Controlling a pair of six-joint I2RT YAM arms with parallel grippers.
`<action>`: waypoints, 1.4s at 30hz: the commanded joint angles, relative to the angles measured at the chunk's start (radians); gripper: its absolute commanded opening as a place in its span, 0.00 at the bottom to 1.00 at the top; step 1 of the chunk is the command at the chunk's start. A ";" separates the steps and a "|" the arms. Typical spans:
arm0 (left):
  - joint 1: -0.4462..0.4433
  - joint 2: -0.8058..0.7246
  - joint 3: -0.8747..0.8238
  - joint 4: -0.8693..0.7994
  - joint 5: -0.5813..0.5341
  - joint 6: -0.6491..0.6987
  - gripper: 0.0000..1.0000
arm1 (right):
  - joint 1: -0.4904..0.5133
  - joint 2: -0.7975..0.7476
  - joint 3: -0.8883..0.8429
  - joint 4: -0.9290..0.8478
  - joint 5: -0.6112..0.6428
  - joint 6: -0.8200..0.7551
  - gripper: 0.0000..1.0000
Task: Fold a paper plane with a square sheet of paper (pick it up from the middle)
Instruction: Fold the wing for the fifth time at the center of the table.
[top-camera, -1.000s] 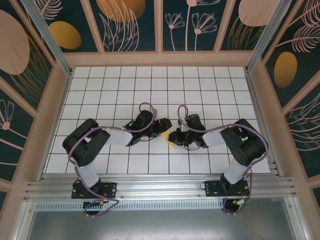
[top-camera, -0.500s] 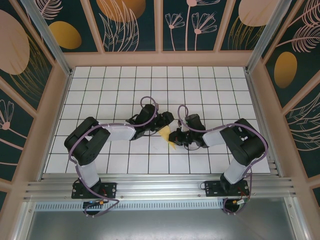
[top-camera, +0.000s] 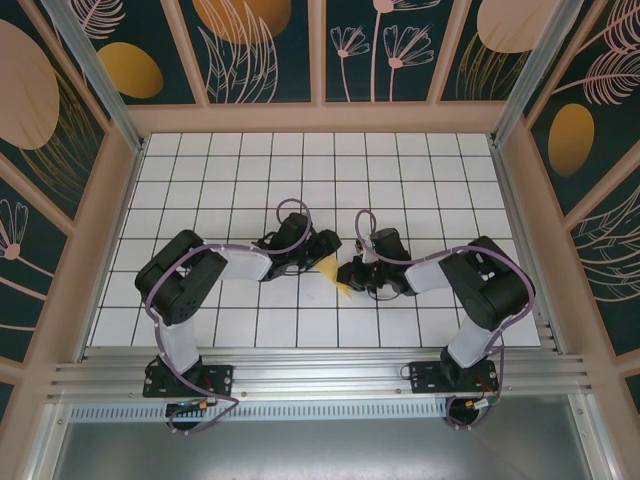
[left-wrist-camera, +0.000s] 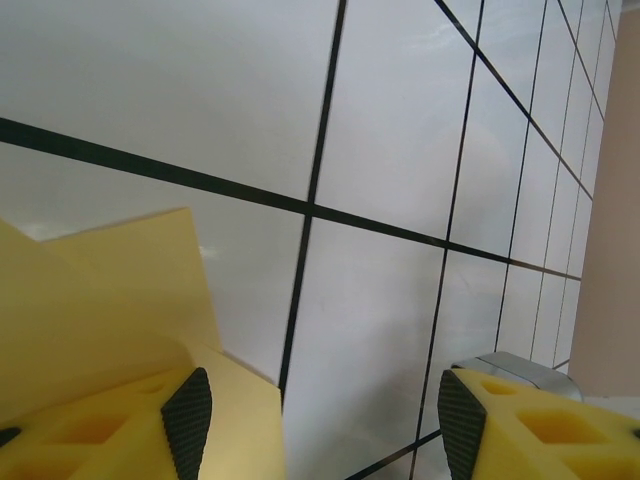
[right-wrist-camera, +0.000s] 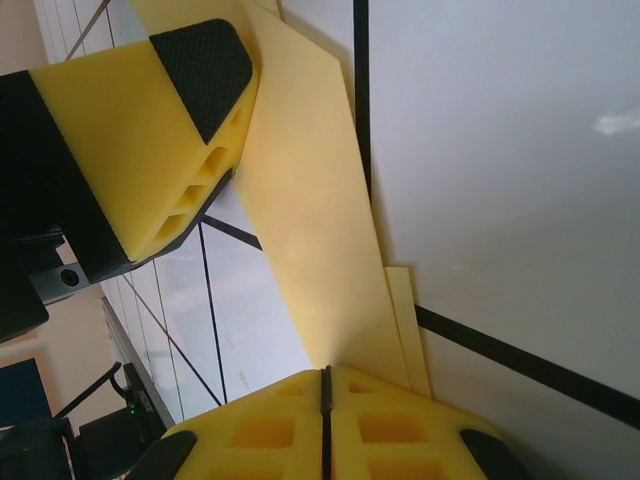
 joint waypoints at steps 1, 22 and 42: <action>0.049 -0.022 -0.051 -0.068 -0.047 0.008 0.65 | 0.005 0.073 -0.056 -0.122 0.069 -0.033 0.09; 0.183 -0.037 -0.017 -0.174 -0.069 0.105 0.65 | 0.016 0.072 -0.060 -0.131 0.020 -0.067 0.06; 0.113 -0.162 0.123 -0.241 0.082 0.205 0.57 | 0.193 0.052 -0.110 0.216 0.252 0.423 0.06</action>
